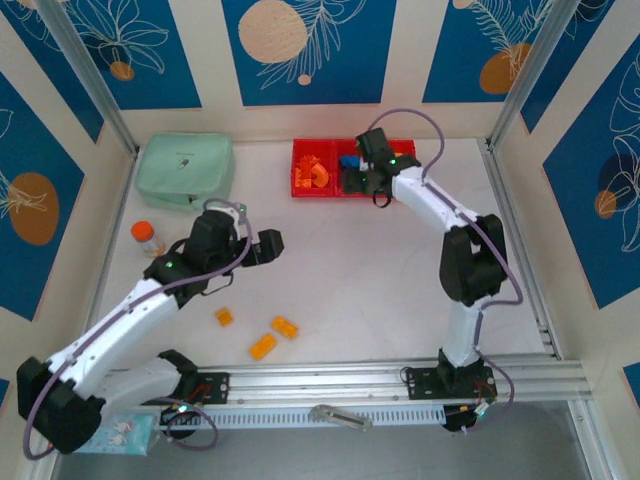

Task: Sort the legos into containers by color
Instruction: Pick up the lego from the bottom-center of the table.

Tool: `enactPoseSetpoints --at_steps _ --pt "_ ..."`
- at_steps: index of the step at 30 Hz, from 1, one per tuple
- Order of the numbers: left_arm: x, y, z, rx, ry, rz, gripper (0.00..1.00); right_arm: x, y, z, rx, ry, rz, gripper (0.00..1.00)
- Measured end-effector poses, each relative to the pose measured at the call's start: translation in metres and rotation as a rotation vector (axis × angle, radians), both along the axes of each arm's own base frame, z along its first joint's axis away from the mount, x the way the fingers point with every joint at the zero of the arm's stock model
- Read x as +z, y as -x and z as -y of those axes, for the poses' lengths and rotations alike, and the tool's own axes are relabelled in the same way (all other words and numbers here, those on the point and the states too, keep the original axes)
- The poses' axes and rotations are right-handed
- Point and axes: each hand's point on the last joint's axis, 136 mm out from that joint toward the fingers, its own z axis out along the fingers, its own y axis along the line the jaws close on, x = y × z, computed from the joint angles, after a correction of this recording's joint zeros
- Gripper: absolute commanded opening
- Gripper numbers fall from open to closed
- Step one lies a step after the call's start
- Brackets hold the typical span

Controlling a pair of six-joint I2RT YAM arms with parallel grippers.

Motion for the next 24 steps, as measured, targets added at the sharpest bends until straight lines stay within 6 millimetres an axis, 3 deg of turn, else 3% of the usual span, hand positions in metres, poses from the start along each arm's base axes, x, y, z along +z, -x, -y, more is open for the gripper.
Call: enactPoseSetpoints --at_steps 3,6,13,18,24 --pt "-0.003 0.020 -0.019 0.034 -0.010 -0.013 0.99 -0.003 0.052 -0.041 0.133 -0.030 -0.028 0.69" --pt "-0.007 0.039 -0.038 0.070 -0.019 -0.030 0.99 -0.023 0.106 -0.072 0.256 -0.019 -0.092 0.71" --pt "-0.020 0.071 -0.068 0.141 -0.033 -0.071 0.99 -0.076 0.208 -0.120 0.478 0.036 -0.240 0.73" --pt "-0.028 0.087 -0.084 0.185 -0.040 -0.096 0.99 -0.086 0.245 -0.153 0.578 0.029 -0.262 0.74" --pt "-0.034 0.100 -0.097 0.226 -0.045 -0.117 0.99 -0.107 0.277 -0.173 0.657 0.051 -0.297 0.76"
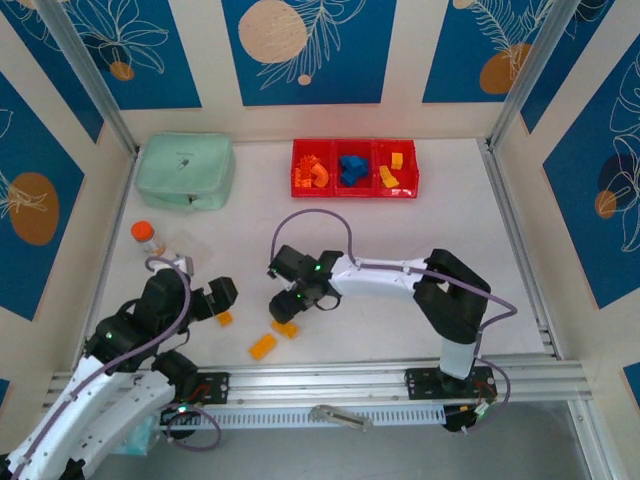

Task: Sort the legos into containers by color
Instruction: Pick up the lego from the bottom-center of the table.

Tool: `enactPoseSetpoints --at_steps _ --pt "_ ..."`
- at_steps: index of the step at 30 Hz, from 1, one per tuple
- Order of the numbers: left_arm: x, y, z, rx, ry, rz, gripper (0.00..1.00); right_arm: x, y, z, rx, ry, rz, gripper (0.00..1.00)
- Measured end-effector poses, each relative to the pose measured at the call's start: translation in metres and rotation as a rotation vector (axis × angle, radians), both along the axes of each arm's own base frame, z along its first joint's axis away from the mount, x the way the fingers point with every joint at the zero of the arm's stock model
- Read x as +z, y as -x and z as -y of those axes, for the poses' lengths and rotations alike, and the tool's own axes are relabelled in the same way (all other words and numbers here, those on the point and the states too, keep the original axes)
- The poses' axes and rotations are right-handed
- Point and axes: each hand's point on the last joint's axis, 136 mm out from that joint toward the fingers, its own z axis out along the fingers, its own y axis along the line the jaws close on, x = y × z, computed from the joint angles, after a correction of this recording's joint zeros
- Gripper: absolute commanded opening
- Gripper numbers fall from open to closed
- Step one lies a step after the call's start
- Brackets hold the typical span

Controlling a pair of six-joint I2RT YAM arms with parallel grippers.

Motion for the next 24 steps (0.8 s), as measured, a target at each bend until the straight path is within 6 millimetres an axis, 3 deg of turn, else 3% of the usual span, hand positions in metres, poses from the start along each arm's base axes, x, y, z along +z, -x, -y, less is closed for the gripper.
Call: enactPoseSetpoints --at_steps 4,9,20,24 --pt "-0.005 0.004 -0.006 0.016 -0.015 -0.015 0.99 -0.011 0.017 -0.006 0.044 0.024 -0.011 0.77" --pt "-0.009 0.006 -0.007 0.018 -0.027 -0.027 0.99 -0.011 0.028 -0.012 0.073 0.020 -0.009 0.77" --pt "-0.010 0.006 -0.008 0.021 -0.031 -0.030 0.99 -0.022 0.031 -0.010 0.079 0.044 -0.022 0.75" --pt "-0.011 0.006 -0.008 0.021 -0.035 -0.035 0.99 -0.029 0.029 -0.007 0.077 0.068 -0.014 0.67"
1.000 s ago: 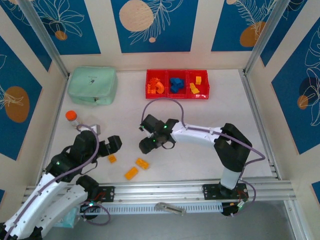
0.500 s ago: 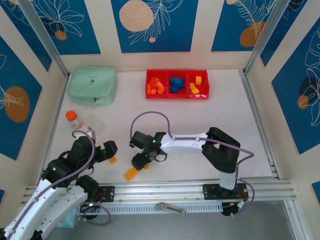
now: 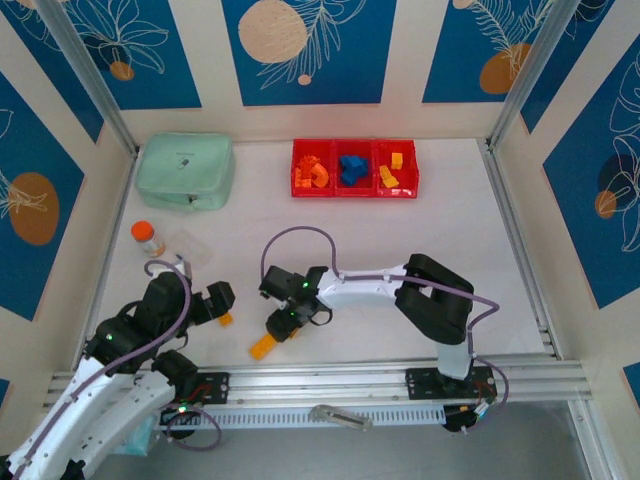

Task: Sort the legos into containers by color
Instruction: Pick up the lego from the bottom-center of the table, then place the lego in the container.

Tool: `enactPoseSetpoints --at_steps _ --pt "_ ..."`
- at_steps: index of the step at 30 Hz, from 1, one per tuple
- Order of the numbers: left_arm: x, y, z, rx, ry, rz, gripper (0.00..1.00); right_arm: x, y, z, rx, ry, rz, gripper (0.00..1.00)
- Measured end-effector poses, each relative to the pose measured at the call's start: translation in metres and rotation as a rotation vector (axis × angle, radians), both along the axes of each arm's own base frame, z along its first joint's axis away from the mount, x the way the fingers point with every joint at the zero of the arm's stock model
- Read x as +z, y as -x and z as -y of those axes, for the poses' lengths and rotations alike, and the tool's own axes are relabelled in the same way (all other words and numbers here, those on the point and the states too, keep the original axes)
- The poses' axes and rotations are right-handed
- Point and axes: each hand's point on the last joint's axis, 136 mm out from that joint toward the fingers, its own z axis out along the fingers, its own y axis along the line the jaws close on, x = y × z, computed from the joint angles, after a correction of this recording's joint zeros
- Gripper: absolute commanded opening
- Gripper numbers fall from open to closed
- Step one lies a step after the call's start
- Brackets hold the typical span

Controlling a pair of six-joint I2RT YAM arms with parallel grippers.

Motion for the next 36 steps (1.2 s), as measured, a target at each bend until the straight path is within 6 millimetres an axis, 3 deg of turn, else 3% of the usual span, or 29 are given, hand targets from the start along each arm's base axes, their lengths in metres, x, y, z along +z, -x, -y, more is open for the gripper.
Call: enactPoseSetpoints --at_steps 9,15,18,22,25,31,36 --pt "-0.003 -0.004 0.003 -0.001 -0.010 -0.016 0.99 -0.002 -0.009 0.010 -0.012 0.050 0.057 0.31" --pt "-0.006 -0.011 0.009 -0.006 -0.016 -0.035 0.99 0.004 -0.020 0.011 -0.050 0.040 0.066 0.26" --pt "-0.006 -0.017 0.016 -0.021 -0.005 -0.042 0.99 0.019 -0.037 0.020 -0.106 0.023 0.082 0.25" --pt "0.000 -0.030 0.033 -0.063 0.013 -0.039 0.99 0.065 -0.085 0.047 -0.259 -0.060 0.143 0.25" --pt "0.006 -0.048 0.051 -0.106 0.028 -0.028 0.99 0.092 -0.134 0.086 -0.418 -0.098 0.200 0.25" --pt "0.002 -0.082 0.090 -0.191 0.055 -0.013 0.99 0.117 -0.224 0.177 -0.715 -0.090 0.280 0.25" --pt "0.002 -0.103 0.113 -0.240 0.080 0.015 0.99 0.129 -0.291 0.233 -0.876 -0.095 0.347 0.25"
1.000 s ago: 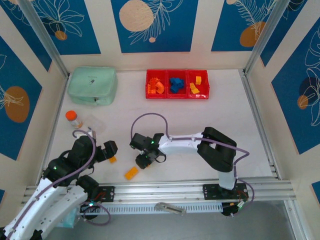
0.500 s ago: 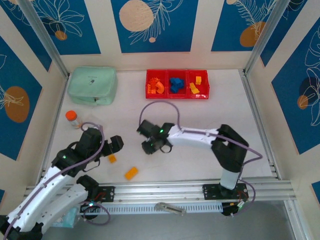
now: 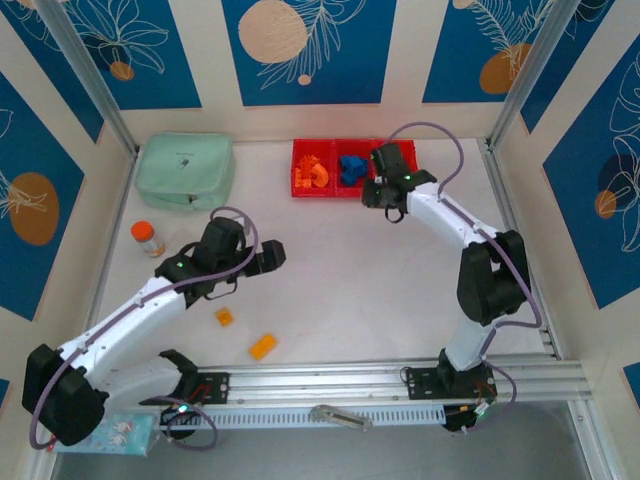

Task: Sort the legos into containers by color
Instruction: Place the lego in the container.

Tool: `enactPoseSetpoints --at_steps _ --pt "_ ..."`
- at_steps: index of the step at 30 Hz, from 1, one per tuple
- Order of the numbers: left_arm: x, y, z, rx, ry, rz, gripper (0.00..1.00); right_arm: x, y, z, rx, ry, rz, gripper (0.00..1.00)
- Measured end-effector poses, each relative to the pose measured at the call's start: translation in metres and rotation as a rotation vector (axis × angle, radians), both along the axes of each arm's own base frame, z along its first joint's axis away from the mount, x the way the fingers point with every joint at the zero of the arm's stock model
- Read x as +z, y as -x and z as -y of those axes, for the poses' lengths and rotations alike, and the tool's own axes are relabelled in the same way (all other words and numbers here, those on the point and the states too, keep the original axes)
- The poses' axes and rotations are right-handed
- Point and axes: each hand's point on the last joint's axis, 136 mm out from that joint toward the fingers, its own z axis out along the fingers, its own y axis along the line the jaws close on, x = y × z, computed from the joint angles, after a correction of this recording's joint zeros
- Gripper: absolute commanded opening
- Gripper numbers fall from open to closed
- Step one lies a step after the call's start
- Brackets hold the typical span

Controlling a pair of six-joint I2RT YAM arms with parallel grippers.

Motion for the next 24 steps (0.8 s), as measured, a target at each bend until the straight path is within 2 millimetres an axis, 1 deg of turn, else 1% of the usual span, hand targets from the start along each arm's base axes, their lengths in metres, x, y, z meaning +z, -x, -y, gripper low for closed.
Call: enactPoseSetpoints --at_steps 1,3,4,6,8,10,11,13,15,18,19,20,23,24 --pt "0.002 -0.003 0.004 -0.006 0.004 0.002 0.99 -0.001 -0.010 0.010 -0.023 0.008 -0.013 0.25" --pt "0.006 -0.014 0.013 -0.019 0.013 0.020 0.99 -0.001 -0.046 0.022 -0.058 0.007 0.016 0.25" --pt "0.008 -0.019 0.017 -0.026 0.018 0.029 0.99 -0.004 -0.065 0.031 -0.079 0.008 0.026 0.25" --pt "0.009 -0.026 0.023 -0.033 0.025 0.041 0.99 -0.013 -0.093 0.047 -0.116 0.011 0.031 0.26" --pt "0.009 -0.031 0.027 -0.038 0.029 0.046 0.99 -0.025 -0.116 0.063 -0.143 0.020 0.028 0.37" --pt "0.009 -0.035 0.030 -0.038 0.032 0.050 0.99 -0.036 -0.136 0.077 -0.160 0.028 0.023 0.54" --pt "0.008 -0.037 0.031 -0.038 0.031 0.049 0.99 -0.039 -0.144 0.081 -0.158 0.036 0.023 0.60" --pt "0.009 -0.040 0.033 -0.039 0.033 0.053 0.99 -0.040 -0.159 0.083 -0.148 0.043 0.031 0.65" --pt "0.011 -0.041 0.034 -0.041 0.034 0.059 0.99 -0.037 -0.162 0.078 -0.125 0.040 0.035 0.67" --pt "0.015 -0.042 0.034 -0.046 0.033 0.071 0.99 -0.026 -0.156 0.064 -0.087 0.024 0.041 0.69" --pt "0.016 -0.041 0.033 -0.048 0.032 0.074 0.99 -0.022 -0.149 0.059 -0.075 0.021 0.042 0.70" --pt "0.018 -0.039 0.032 -0.049 0.032 0.078 0.99 -0.019 -0.139 0.053 -0.062 0.018 0.036 0.71" --pt "0.029 -0.030 0.025 -0.045 0.038 0.095 0.99 -0.006 -0.094 0.028 -0.010 -0.002 0.019 0.73" --pt "0.032 -0.026 0.021 -0.042 0.039 0.100 0.99 -0.001 -0.076 0.017 0.015 -0.016 0.015 0.74"
